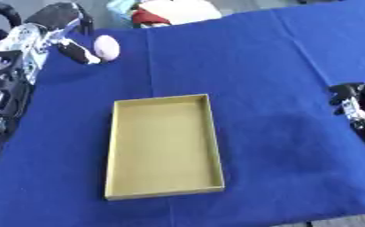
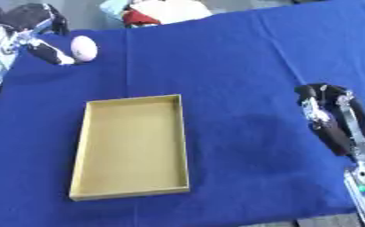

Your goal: Pick up objects on the table and place them in the box.

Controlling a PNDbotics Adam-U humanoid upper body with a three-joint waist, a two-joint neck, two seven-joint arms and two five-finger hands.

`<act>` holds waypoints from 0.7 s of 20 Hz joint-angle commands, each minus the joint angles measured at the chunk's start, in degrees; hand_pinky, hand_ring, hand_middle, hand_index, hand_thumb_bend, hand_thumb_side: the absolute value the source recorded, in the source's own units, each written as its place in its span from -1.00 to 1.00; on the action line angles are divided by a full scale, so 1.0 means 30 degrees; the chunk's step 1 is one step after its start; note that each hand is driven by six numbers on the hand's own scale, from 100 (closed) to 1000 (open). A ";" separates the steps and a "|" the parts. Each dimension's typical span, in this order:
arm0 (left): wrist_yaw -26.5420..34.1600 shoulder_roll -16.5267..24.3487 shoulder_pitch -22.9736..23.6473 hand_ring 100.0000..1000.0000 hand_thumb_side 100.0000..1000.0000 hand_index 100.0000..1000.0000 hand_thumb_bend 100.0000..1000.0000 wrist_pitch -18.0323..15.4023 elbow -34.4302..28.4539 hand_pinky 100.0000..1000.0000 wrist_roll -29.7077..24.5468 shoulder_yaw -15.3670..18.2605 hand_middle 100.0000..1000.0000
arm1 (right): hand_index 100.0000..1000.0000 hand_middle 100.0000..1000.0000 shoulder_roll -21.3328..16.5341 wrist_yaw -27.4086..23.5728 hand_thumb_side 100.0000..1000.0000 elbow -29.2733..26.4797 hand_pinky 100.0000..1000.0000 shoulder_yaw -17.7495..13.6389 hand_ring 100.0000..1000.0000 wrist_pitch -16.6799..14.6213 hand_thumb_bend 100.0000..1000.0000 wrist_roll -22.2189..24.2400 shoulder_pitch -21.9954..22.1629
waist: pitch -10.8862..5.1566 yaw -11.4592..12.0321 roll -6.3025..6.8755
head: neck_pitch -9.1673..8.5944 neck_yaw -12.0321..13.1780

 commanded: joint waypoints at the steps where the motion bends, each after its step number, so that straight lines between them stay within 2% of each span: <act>1: -0.0120 0.0353 -0.0278 0.10 -0.43 0.04 0.20 0.0389 -0.0071 0.26 0.0707 0.0253 -0.21 | 0.32 -0.11 -0.0183 -0.0129 0.68 -0.0249 -0.11 -0.0136 0.11 -0.0102 -1.00 -0.0024 -0.0260 | -0.0271 -0.0050 -0.0046 | -0.0252 0.0018; 10: -0.0492 0.0324 -0.0115 0.11 -0.45 0.05 0.10 0.0980 0.0437 0.26 0.1265 0.0328 -0.20 | 0.32 -0.12 -0.0150 -0.0243 0.69 -0.0281 -0.12 -0.0166 0.12 -0.0135 -1.00 -0.0060 -0.0319 | 0.0053 -0.0248 0.0016 | -0.0342 0.0003; 14: -0.0548 0.0271 0.0011 0.09 -0.57 0.04 -0.01 0.1039 0.0562 0.26 0.1422 0.0378 -0.22 | 0.32 -0.12 -0.0132 -0.0300 0.70 -0.0290 -0.12 -0.0180 0.12 -0.0141 -1.00 -0.0077 -0.0346 | 0.0231 -0.0374 0.0027 | -0.0374 -0.0008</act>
